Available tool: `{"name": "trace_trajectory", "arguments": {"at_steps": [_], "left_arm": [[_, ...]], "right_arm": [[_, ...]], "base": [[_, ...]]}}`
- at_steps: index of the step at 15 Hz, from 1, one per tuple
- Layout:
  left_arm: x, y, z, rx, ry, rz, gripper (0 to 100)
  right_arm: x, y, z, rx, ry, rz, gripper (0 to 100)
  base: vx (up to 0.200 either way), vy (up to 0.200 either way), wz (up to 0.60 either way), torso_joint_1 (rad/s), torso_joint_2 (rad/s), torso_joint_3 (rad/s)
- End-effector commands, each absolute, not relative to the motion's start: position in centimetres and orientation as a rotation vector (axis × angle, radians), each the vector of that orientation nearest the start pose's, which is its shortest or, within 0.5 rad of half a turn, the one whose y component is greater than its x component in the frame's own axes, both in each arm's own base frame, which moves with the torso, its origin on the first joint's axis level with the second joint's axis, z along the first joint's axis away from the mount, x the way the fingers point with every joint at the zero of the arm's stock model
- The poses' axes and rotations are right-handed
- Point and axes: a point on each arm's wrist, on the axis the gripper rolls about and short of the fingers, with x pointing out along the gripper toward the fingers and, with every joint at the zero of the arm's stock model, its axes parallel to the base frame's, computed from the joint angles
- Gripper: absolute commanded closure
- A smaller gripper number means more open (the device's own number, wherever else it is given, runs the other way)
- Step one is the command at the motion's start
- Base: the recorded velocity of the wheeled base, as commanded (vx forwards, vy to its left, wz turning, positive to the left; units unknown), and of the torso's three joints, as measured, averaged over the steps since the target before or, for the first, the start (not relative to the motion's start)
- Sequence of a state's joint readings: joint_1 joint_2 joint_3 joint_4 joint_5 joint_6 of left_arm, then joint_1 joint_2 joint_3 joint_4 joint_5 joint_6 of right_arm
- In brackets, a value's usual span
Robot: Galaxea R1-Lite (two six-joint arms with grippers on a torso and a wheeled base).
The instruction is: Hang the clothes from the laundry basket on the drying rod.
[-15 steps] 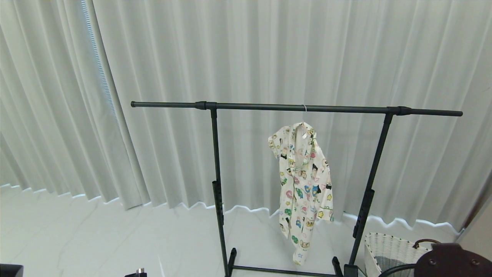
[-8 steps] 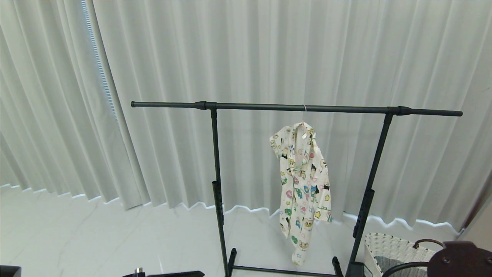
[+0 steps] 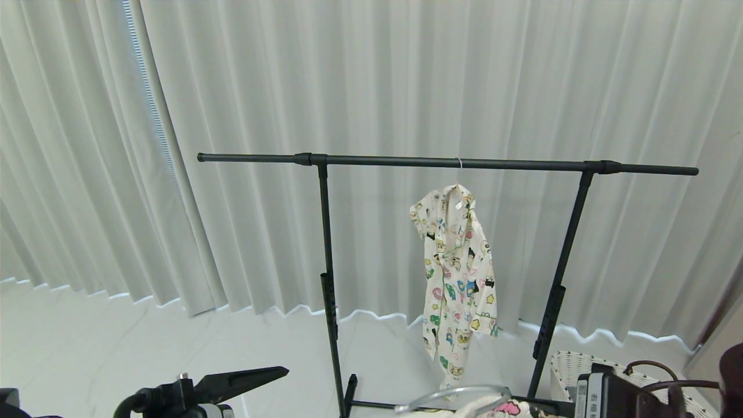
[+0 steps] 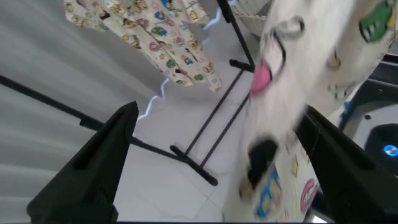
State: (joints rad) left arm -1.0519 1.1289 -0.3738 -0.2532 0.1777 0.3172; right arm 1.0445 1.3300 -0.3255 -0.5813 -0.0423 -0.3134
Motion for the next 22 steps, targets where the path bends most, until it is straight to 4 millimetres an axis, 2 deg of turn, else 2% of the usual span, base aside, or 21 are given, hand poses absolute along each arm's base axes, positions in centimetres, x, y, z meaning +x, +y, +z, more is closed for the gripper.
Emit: {"name": "trace_trajectory", "arguments": {"at_steps": [1,5,7,10,14,19,20,22], "left_arm": [[7.1,-10.8,15.0,0.589,0.302,-0.888,0],[7.5,-7.6,12.6,0.578,0.402,-0.714,0],[7.7,-6.7,11.8,0.571,0.451,-0.648,0],[7.7,-6.6,11.6,0.559,0.465,-0.668,0],[7.3,-6.7,12.2,0.49,0.422,-0.816,0],[6.9,-6.3,11.7,0.452,0.443,-0.824,0],[6.9,-6.4,11.7,0.454,0.444,-0.824,100],[7.0,-6.4,11.7,0.454,0.451,-0.818,100]], "right_arm": [[9.6,14.2,14.7,-0.484,0.205,0.982,100],[9.5,14.0,15.3,-0.465,0.177,0.992,100],[9.4,13.9,15.6,-0.452,0.159,1.016,100],[9.3,13.9,16.2,-0.435,0.131,1.019,100],[9.3,13.8,16.5,-0.43,0.121,1.016,100],[9.2,13.7,16.8,-0.422,0.105,1.016,100],[9.1,13.6,16.8,-0.42,0.101,1.015,100],[9.1,13.5,16.9,-0.419,0.098,1.013,100]], "base": [[0.0,0.0,0.0,0.0,0.0,0.0],[0.0,0.0,0.0,0.0,0.0,0.0],[0.0,0.0,0.0,0.0,0.0,0.0],[0.0,0.0,0.0,0.0,0.0,0.0],[0.0,0.0,0.0,0.0,0.0,0.0],[0.0,0.0,0.0,0.0,0.0,0.0],[0.0,0.0,0.0,0.0,0.0,0.0],[0.0,0.0,0.0,0.0,0.0,0.0]]}}
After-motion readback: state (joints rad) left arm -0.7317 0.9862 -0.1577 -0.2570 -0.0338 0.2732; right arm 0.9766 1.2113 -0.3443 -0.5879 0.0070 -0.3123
